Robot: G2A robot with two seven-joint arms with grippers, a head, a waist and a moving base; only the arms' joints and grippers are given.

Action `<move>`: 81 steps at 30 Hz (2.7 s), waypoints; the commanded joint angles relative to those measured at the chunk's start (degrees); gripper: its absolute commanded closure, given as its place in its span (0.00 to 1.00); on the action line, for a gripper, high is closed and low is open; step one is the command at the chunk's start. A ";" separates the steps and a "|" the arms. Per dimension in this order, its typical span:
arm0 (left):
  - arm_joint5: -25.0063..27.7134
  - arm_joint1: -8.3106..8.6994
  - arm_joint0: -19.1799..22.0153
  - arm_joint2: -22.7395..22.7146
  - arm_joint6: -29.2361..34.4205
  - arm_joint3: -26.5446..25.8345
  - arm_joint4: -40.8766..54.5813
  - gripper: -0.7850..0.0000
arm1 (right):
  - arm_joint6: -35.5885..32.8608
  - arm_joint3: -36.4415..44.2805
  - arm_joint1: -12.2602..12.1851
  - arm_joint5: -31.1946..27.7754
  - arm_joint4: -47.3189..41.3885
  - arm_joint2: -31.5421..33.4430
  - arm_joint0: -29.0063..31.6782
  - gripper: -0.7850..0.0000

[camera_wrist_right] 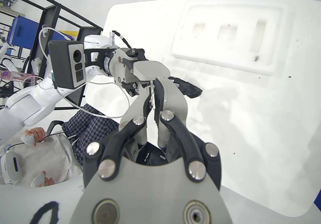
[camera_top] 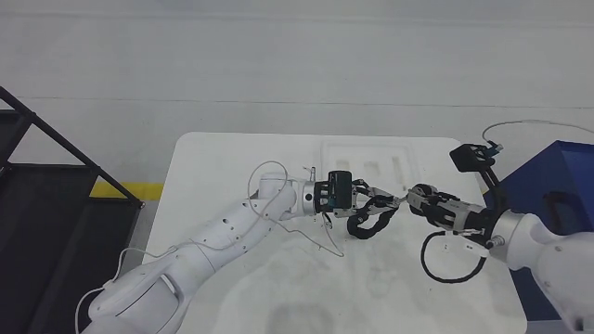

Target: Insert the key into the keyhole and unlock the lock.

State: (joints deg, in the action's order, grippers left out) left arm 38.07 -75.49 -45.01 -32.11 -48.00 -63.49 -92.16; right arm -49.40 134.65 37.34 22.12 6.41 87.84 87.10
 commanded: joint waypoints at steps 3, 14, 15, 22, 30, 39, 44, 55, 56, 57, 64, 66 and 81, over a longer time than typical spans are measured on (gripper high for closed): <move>0.30 -0.18 -0.06 -0.41 -0.03 0.54 0.54 1.00 | -0.03 0.00 0.16 -0.28 0.43 -0.26 -0.11 1.00; 0.95 -0.64 -0.45 -1.23 0.68 1.04 1.47 1.00 | -0.60 0.00 0.55 -0.84 1.83 -0.70 -0.43 1.00; 1.09 -0.68 -0.49 -1.27 0.72 1.07 1.50 1.00 | -0.81 0.00 0.57 -0.94 2.09 -0.80 -0.50 1.00; 1.56 -1.00 -0.59 -1.55 1.28 1.40 1.74 1.00 | -2.18 0.00 0.75 -1.01 3.88 -1.88 -1.42 1.00; 1.78 -1.31 -0.58 -1.75 1.88 1.47 1.20 1.00 | -3.71 0.00 1.02 0.13 6.17 -3.85 -3.07 1.00; 1.91 -1.53 -0.65 -2.07 1.84 1.34 0.44 1.00 | -5.12 0.00 1.40 2.35 7.70 -5.89 -4.45 1.00; 2.04 -1.56 -0.67 -2.32 2.02 1.39 -0.14 1.00 | -5.94 0.00 1.59 3.37 8.20 -6.73 -5.10 1.00; 6.97 -1.15 -0.69 -3.80 2.90 0.66 1.26 1.00 | -10.17 0.00 1.44 -1.41 10.01 -4.78 -6.65 0.00; 8.33 -1.13 -0.69 -3.93 2.89 0.63 2.03 1.00 | -11.27 0.00 1.30 -2.50 10.96 -4.26 -6.62 0.00; 9.12 -1.08 -0.47 -4.16 3.34 0.54 2.31 1.00 | -12.30 0.00 1.19 -4.37 11.30 -3.84 -6.66 0.00; 16.17 -0.95 -0.10 -5.50 7.67 -0.04 7.59 1.00 | -18.66 -0.98 0.46 -19.35 12.75 -1.00 -6.53 0.00; 17.82 -1.00 0.00 -5.85 9.55 -0.08 9.53 1.00 | -19.82 -1.52 0.35 -22.38 12.32 -0.42 -6.34 0.00; 19.93 -0.57 -0.15 -5.92 23.34 -1.93 23.42 1.00 | -20.43 -3.95 0.25 -26.02 12.04 0.36 -4.88 0.00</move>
State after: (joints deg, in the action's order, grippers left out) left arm 58.00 -76.17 -45.09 -37.95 -25.75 -65.20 -69.61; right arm -69.83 130.70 37.59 -3.91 18.45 88.20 82.22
